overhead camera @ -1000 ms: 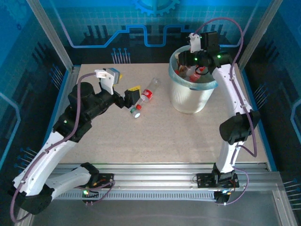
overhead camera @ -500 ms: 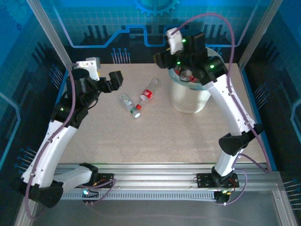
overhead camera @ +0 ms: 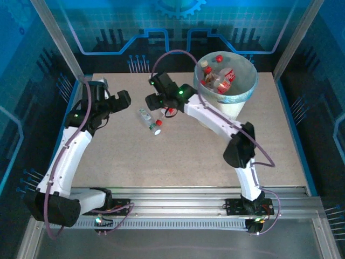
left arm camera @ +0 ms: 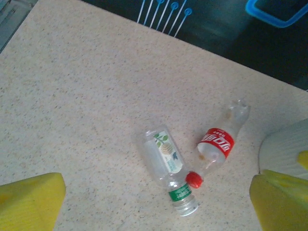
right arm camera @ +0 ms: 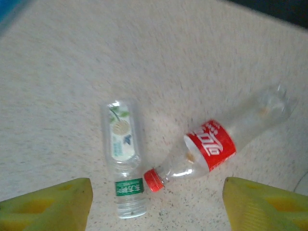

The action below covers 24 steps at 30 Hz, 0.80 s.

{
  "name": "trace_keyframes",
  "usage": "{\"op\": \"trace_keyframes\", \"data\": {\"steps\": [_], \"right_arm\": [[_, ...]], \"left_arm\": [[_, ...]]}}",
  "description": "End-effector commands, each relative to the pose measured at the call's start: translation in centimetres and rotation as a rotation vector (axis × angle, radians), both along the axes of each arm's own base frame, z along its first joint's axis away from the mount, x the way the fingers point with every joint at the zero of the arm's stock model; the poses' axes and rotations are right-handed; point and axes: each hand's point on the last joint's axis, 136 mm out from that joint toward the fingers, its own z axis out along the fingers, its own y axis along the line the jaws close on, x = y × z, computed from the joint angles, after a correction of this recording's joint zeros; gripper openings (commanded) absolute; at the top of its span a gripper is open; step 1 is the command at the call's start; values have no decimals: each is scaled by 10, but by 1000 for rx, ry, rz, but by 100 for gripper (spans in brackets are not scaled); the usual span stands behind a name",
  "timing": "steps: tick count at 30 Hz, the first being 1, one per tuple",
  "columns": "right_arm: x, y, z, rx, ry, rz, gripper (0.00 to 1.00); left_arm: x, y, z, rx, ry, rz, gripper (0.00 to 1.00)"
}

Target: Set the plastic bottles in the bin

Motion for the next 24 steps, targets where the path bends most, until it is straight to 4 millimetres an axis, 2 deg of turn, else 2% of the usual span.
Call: {"op": "trace_keyframes", "data": {"steps": [1, 7, 8, 10, 14, 19, 24], "right_arm": [[14, -7, -19, 10, 12, -162, 79], [41, -12, -68, -36, 21, -308, 92], [44, -13, -83, -49, 44, -328, 93], [50, -16, -101, -57, 69, -369, 93], [59, -21, -125, -71, 82, -422, 95], [64, -32, -149, -74, 123, -469, 93], [62, -33, -162, -36, 187, -461, 80]], "left_arm": [[-9, 7, 0, -3, -3, 17, 99], [-11, 7, 4, 6, -26, 4, 99], [-11, 7, 4, 7, -28, -1, 99], [-12, 7, 4, 13, -29, -4, 99], [-14, 9, 6, 16, -36, -5, 99], [-17, 11, 7, 16, -35, -3, 99], [-19, 12, 10, 6, -46, -2, 99]]}}
